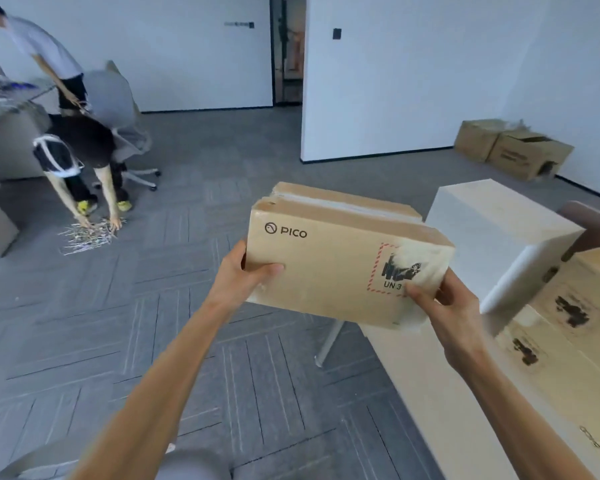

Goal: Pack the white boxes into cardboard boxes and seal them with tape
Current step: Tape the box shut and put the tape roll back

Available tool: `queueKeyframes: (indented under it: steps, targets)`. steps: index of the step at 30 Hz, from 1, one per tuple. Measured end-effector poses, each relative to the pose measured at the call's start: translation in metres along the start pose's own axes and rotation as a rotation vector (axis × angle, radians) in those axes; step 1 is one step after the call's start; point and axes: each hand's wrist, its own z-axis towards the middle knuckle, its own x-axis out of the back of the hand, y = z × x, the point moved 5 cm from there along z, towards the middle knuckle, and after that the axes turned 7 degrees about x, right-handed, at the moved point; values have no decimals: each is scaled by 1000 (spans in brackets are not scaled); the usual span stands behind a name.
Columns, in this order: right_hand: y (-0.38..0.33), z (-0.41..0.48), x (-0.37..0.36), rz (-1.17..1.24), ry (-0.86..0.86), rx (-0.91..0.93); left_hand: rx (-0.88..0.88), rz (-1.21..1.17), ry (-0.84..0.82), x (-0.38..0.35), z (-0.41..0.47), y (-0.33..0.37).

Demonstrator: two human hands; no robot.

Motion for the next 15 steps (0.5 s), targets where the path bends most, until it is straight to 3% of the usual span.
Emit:
queueKeyframes:
  steps: [15]
  targets:
    - [78,272,-116,195,-98,39,-46,18,176,21,241,29]
